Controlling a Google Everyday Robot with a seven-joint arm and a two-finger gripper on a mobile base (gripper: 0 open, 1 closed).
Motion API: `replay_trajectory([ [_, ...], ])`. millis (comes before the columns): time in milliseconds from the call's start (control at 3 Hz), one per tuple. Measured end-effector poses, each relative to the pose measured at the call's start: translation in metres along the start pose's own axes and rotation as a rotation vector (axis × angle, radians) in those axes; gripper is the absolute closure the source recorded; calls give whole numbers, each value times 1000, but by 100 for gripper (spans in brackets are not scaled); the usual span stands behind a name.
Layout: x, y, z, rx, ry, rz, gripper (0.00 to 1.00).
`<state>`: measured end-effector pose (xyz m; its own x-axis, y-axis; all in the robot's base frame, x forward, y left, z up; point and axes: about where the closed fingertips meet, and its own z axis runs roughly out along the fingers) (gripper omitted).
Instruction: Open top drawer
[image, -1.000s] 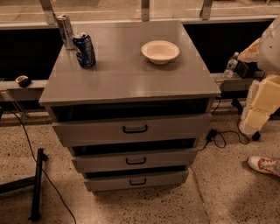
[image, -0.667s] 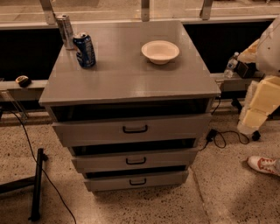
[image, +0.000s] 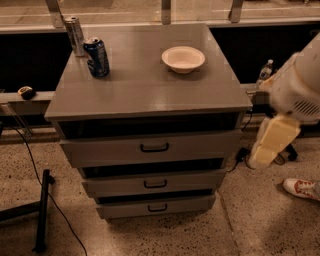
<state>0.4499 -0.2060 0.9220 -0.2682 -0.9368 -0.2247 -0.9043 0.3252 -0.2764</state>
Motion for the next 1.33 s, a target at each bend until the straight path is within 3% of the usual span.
replay_trajectory([
  [333, 2, 18, 71, 31, -1, -43, 0],
  [667, -2, 12, 69, 57, -16, -41, 0],
  [1000, 2, 7, 88, 47, 20, -75, 0],
  [1333, 23, -10, 150, 61, 27, -233, 0],
])
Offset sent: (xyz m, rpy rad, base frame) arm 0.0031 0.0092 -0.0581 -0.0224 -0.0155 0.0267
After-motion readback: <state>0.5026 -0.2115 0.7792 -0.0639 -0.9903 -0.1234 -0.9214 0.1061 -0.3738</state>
